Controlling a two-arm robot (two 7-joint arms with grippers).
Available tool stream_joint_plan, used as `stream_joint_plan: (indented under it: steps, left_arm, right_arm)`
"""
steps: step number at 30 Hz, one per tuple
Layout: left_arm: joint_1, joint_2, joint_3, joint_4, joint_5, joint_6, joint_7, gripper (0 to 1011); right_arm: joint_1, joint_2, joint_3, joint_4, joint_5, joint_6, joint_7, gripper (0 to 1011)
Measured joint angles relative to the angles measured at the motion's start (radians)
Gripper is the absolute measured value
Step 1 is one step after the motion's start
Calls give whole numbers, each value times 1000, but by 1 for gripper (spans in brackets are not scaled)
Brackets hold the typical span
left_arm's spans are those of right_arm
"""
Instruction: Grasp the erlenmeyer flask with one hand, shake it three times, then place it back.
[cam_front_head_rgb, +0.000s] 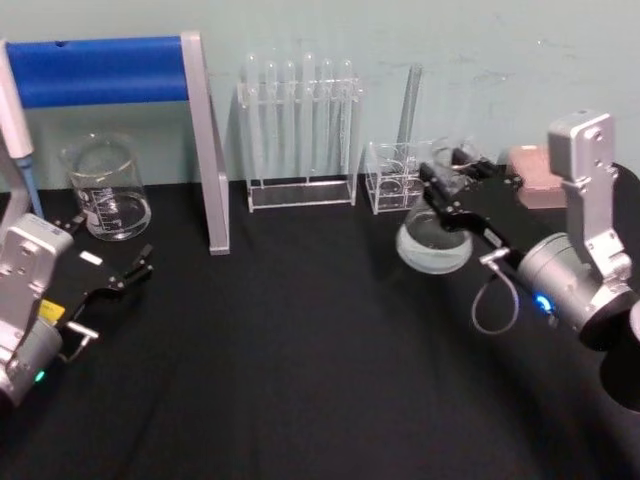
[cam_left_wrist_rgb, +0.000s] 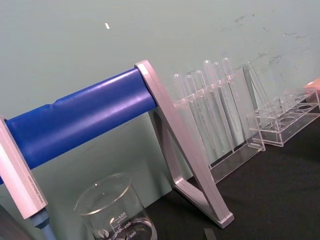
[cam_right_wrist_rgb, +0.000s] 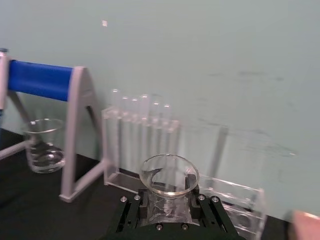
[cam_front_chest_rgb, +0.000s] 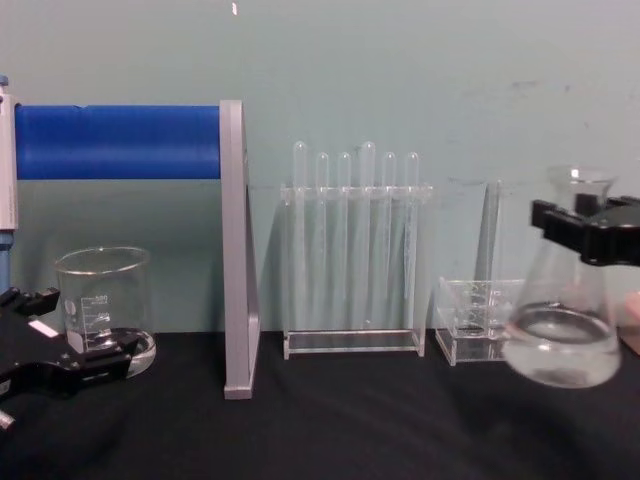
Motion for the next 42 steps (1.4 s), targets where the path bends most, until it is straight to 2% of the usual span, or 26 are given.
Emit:
stream_joint_plan:
  steps: [5, 14, 33, 42]
  left_arm:
    - [0, 0, 0, 0, 0, 0, 0, 1001]
    - [0, 0, 0, 0, 0, 0, 0, 1001]
    - [0, 0, 0, 0, 0, 0, 0, 1001]
    - [0, 0, 0, 0, 0, 0, 0, 1001]
  right_arm:
    - [1, -3, 27, 11, -7, -1, -11, 450]
    - [-1, -11, 36, 14, -19, -1, -5, 450]
    - [-28, -8, -39, -25, -13, -12, 74, 450]
    - [-29, -3, -56, -28, -3, -20, 81, 450]
